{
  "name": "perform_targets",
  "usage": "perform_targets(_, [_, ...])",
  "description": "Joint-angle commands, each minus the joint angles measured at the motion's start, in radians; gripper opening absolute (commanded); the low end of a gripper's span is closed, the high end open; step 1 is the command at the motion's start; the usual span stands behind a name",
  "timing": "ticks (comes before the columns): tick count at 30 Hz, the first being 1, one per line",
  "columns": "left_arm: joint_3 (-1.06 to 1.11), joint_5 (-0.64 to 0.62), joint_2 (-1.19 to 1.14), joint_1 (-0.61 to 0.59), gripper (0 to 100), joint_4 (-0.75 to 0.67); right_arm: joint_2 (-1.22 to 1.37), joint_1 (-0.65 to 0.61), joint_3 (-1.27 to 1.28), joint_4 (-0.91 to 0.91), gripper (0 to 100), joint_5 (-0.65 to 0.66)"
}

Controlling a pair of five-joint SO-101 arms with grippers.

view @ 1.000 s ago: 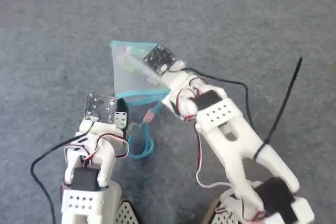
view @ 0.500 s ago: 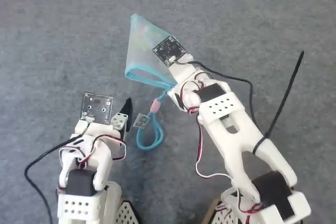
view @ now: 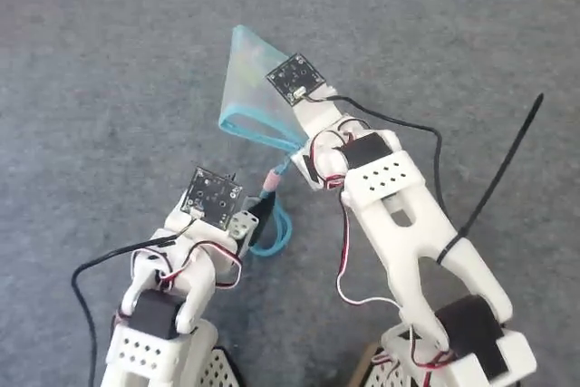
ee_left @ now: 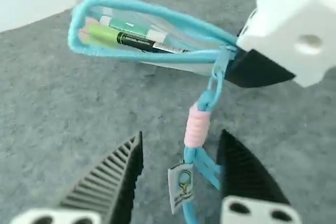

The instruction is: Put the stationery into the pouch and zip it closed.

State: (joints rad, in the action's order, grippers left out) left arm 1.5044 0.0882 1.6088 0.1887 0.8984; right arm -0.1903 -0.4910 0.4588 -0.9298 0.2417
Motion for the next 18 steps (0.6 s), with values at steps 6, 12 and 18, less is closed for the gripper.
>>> perform_targets(6, [0.016, 0.012, 0.009, 0.008, 26, -0.055, -0.216, -0.058, 0.034, -0.088, 0.7, -0.021])
perform_targets(12, [0.019, 0.012, 0.009, 0.008, 26, -0.055, -0.357, -0.105, 0.126, -0.09, 0.7, -0.017])
perform_targets(18, [0.03, 0.014, 0.009, 0.021, 25, -0.058, -0.429, -0.134, 0.16, -0.12, 0.7, -0.014])
